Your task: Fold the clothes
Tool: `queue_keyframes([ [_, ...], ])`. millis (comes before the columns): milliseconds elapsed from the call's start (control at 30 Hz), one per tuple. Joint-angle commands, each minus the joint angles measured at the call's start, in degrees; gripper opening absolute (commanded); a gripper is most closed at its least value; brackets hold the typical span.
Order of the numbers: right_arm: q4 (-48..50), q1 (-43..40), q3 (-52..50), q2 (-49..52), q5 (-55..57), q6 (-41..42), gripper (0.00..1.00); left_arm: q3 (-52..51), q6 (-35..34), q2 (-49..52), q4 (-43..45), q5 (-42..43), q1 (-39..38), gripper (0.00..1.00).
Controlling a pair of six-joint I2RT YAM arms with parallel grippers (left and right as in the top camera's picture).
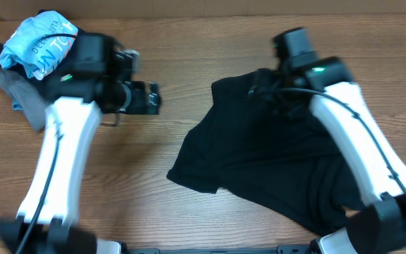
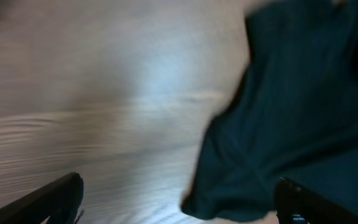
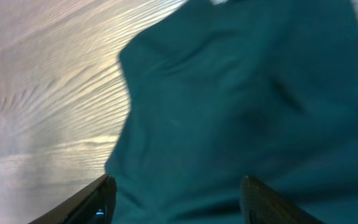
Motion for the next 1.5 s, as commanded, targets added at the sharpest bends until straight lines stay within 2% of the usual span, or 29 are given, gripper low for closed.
queue_keyframes([
  [0, -2.8, -4.4, 1.1, -2.3, 0.5, -0.1, 0.66, -1.4, 5.8, 8.8, -0.1, 6.0, -5.4, 1.0],
  [133, -6.6, -7.3, 1.1, -2.3, 0.6, -0.2, 0.64, -1.4, 8.1, 18.1, 0.7, 2.1, -10.7, 1.0],
  [300, -7.3, -7.9, 1.1, -2.3, 2.3, -0.1, 0.7, -1.4, 10.6, 25.1, 5.8, 1.5, -14.5, 1.0],
  [400, -7.1, -7.9, 1.1, -2.3, 3.0, 0.0, 0.7, -1.4, 12.0, 27.8, 8.6, -0.5, -15.7, 0.94],
  [500, -7.4, -7.9, 1.1, -2.3, 3.0, 0.0, 0.7, -1.4, 11.9, 29.8, 9.7, -3.2, -15.9, 0.77],
  [567, -7.6, -7.9, 1.1, -2.3, 3.7, 0.0, 0.7, -1.4, 11.9, 30.7, 10.0, -3.3, -15.9, 0.59],
  [600, -7.6, -7.9, 1.1, -2.3, 4.5, 0.1, 0.7, -1.4, 11.9, 31.2, 10.0, -3.3, -15.8, 0.38],
  [633, -7.5, -7.9, 1.1, -2.3, 5.1, 0.1, 0.7, -1.4, 11.9, 31.4, 10.0, -3.7, -15.7, 0.22],
  [700, -7.5, -7.9, 1.1, -2.3, 6.2, 0.5, 0.71, -1.4, 11.8, 31.6, 9.5, -6.5, -15.6, 0.04],
  [833, -7.5, -8.4, 1.1, -2.3, 6.6, 0.5, 0.71, -1.4, 3.5, 31.6, 6.4, -21.1, -14.4, 0.04],
  [933, -7.3, -9.1, 1.0, -2.3, 6.6, 0.5, 0.72, -1.4, -1.6, 31.6, 3.5, -25.8, -11.3, 0.04],
  [1167, -5.5, -9.6, -2.6, -1.7, 6.6, 0.5, 0.75, -1.2, -4.4, 31.4, -1.2, -24.6, 3.4, 0.04],
  [1333, -2.1, -9.6, -9.0, -1.4, 6.5, 0.5, 0.74, -1.2, -4.0, 31.4, -2.4, -16.9, 15.7, 0.04],
  [1467, 3.3, -9.6, -16.5, -1.3, 4.2, -1.2, 0.7, -1.2, 0.4, 31.3, -2.1, -7.0, 22.2, 0.06],
])
